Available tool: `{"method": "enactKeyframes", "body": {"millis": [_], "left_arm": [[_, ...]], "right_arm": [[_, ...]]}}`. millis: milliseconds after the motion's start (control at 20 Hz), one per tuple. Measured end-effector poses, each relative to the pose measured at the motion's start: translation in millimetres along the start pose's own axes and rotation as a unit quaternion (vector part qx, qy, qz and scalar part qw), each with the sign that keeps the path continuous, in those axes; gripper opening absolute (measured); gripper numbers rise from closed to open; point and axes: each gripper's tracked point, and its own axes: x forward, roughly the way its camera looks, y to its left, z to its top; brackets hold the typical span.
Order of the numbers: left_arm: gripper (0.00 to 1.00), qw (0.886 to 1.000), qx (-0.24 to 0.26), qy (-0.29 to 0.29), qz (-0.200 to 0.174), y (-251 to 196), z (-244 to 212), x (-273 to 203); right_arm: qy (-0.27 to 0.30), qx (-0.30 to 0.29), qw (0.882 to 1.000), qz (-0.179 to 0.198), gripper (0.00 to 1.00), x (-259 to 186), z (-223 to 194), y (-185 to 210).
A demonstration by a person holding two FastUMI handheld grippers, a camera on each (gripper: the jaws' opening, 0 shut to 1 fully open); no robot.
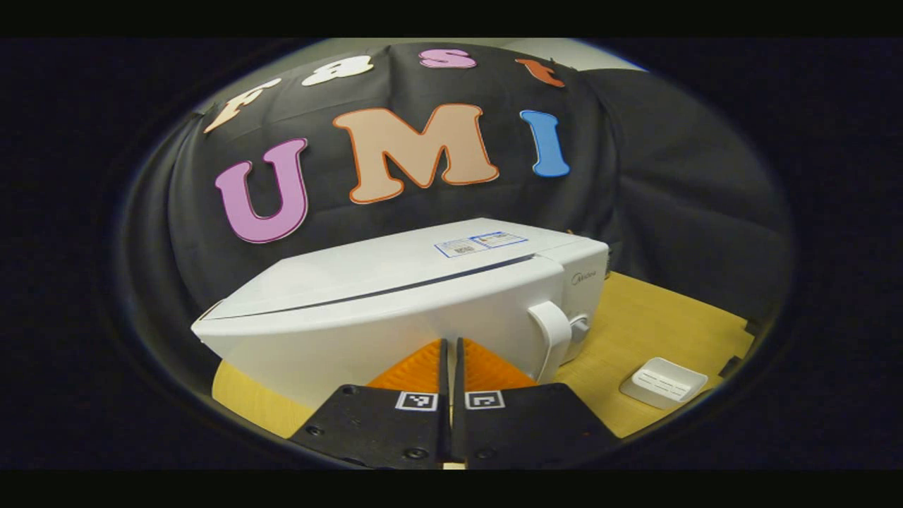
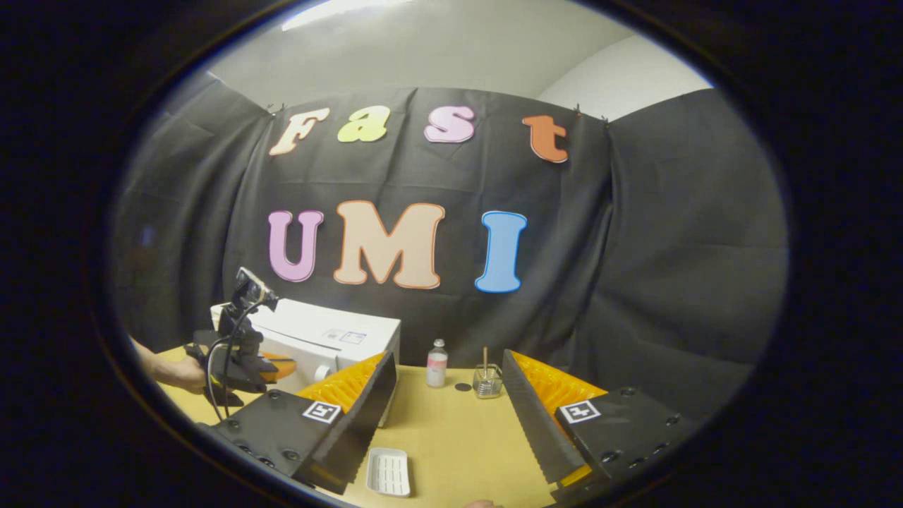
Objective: Open the microwave oven with the left hand, put the food in, and close the microwave oven.
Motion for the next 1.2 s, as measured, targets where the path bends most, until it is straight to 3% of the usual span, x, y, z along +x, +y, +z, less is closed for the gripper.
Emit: {"method": "enactKeyframes", "body": {"millis": [150,300,400,700,800,950,1200], "left_arm": [[0.0,0.999,-0.05,-0.003,-0.001,0,3,6],[0.01,0.998,-0.068,0.009,0.006,-2,5,8],[0.0,0.999,-0.046,0.009,0.02,4,9,1],[0.01,0.997,-0.036,-0.062,0.011,0,58,-54],[0.12,0.995,-0.039,-0.095,-0.005,-3,80,-80],[0.96,0.99,-0.058,-0.129,-0.019,-3,107,-126],[0.97,0.981,-0.087,-0.172,0.023,33,132,-205]], "right_arm": [[-0.002,0.013,1.0,-0.004,0.96,0,-2,0],[0.005,0.023,1.0,-0.002,0.96,-4,-7,1],[0.004,0.019,1.0,-0.001,0.96,-9,-4,1],[0.01,0.028,1.0,0.0,0.96,-20,-5,5],[0.009,0.026,1.0,0.004,0.97,-22,-4,11],[0.008,0.027,1.0,0.012,0.96,-22,-2,23],[0.009,0.033,0.999,0.031,0.96,-21,0,47]]}}
